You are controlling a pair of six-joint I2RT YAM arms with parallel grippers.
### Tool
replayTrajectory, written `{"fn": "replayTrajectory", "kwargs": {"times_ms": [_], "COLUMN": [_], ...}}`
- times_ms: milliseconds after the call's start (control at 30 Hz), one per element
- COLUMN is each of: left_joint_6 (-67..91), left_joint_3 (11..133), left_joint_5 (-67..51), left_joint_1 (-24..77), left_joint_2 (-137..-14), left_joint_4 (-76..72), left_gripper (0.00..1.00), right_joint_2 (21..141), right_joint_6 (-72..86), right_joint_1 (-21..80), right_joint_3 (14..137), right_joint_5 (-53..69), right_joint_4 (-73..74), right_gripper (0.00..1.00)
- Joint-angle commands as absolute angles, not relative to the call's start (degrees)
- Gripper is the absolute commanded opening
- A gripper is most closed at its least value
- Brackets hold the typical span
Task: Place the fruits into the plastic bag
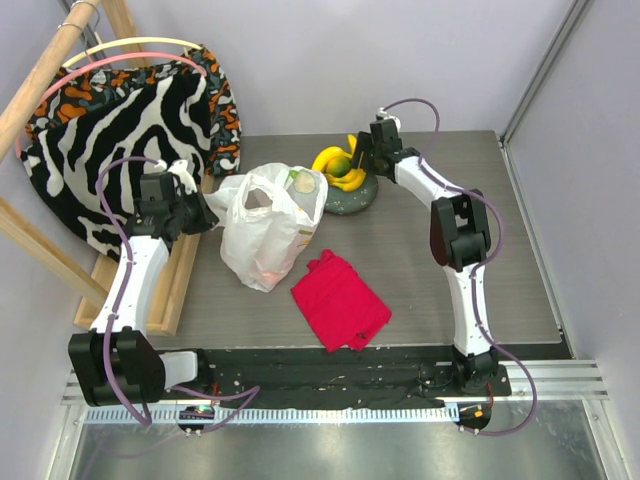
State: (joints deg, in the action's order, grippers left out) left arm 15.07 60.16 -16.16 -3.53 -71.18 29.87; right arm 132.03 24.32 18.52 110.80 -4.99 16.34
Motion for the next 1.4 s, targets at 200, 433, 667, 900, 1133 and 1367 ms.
{"fn": "replayTrajectory", "kwargs": {"times_ms": [200, 433, 667, 900, 1133, 1367], "left_joint_6": [14.1, 14.1, 14.0, 14.1, 14.2, 14.3], "left_joint_3": [60.0, 60.2, 60.1, 59.9, 59.8, 59.7], "left_joint_5": [-15.6, -15.6, -15.2, -15.1, -15.2, -15.4], "left_joint_1": [-3.8, -3.9, -3.9, -3.8, -3.9, -3.9], "left_joint_2": [-69.3, -69.1, -68.7, -68.3, -67.9, -67.9], "left_joint_4": [28.9, 29.2, 29.3, 29.3, 29.3, 29.2], "left_gripper": [0.0, 0.0, 0.0, 0.0, 0.0, 0.0], "right_joint_2": [135.4, 133.8, 130.3, 125.3, 121.7, 116.7], "right_joint_6": [27.4, 27.8, 27.4, 25.4, 24.0, 22.2], "right_joint_1": [18.9, 18.8, 19.0, 18.9, 19.0, 18.9], "right_joint_3": [115.7, 113.2, 109.7, 103.8, 100.1, 94.1], "right_joint_5": [-6.2, -9.7, -13.3, -19.6, -21.4, -20.9], "right_joint_4": [14.9, 14.9, 14.8, 14.7, 14.8, 11.9], "right_gripper": [0.66, 0.47, 0.34, 0.31, 0.29, 0.27]}}
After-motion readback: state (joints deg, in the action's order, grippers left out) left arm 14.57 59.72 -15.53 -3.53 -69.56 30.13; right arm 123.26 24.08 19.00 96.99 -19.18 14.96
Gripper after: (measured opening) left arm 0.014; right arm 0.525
